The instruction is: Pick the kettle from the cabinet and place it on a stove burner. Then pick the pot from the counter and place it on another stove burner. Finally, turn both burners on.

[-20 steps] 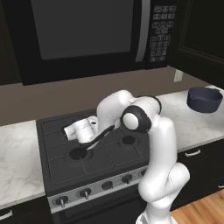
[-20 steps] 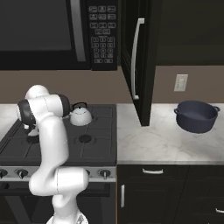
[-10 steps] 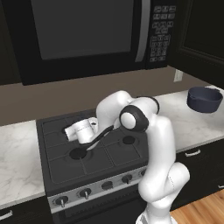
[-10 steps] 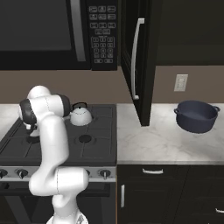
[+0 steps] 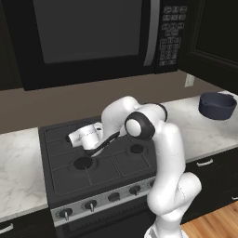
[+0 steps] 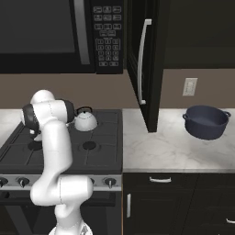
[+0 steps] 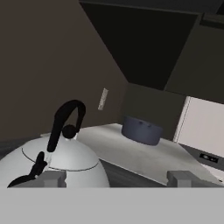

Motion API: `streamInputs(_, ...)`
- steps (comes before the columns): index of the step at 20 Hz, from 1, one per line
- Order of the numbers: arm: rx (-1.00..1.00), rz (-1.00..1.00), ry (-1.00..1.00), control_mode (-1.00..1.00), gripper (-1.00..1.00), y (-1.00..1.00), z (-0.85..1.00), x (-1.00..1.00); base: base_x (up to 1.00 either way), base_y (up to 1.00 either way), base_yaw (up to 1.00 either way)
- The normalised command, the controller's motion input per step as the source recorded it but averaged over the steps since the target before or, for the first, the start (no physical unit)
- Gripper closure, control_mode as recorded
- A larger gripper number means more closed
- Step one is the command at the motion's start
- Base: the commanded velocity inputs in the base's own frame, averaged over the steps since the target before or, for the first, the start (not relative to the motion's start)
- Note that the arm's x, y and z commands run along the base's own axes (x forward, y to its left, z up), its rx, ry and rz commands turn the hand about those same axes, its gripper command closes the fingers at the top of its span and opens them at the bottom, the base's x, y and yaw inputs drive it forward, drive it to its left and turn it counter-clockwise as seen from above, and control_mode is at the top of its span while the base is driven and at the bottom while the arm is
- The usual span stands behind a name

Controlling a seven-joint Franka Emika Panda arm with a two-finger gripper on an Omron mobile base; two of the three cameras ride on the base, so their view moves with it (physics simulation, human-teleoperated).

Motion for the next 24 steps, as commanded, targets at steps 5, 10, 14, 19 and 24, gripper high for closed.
streamInputs(5, 0.0, 0.0, 0.0, -1.0, -1.0, 0.0, -0.16, 0.11, 0.0, 0.0, 0.0)
streamInputs(10, 0.01, 0.0, 0.0, -1.0, -1.0, -0.04, -0.09, 0.0, 0.0, 0.0, 0.0)
streamInputs(14, 0.05, 0.0, 0.04, -1.0, -1.0, -0.22, -0.13, 0.0, 0.0, 0.0, 0.0)
streamInputs(19, 0.08, 0.0, 0.05, -1.0, -1.0, -0.29, -0.11, 0.0, 0.0, 0.0, 0.0)
streamInputs(24, 0.06, 0.0, 0.04, -1.0, -1.0, -0.22, -0.11, 0.02, 0.0, 0.0, 0.0)
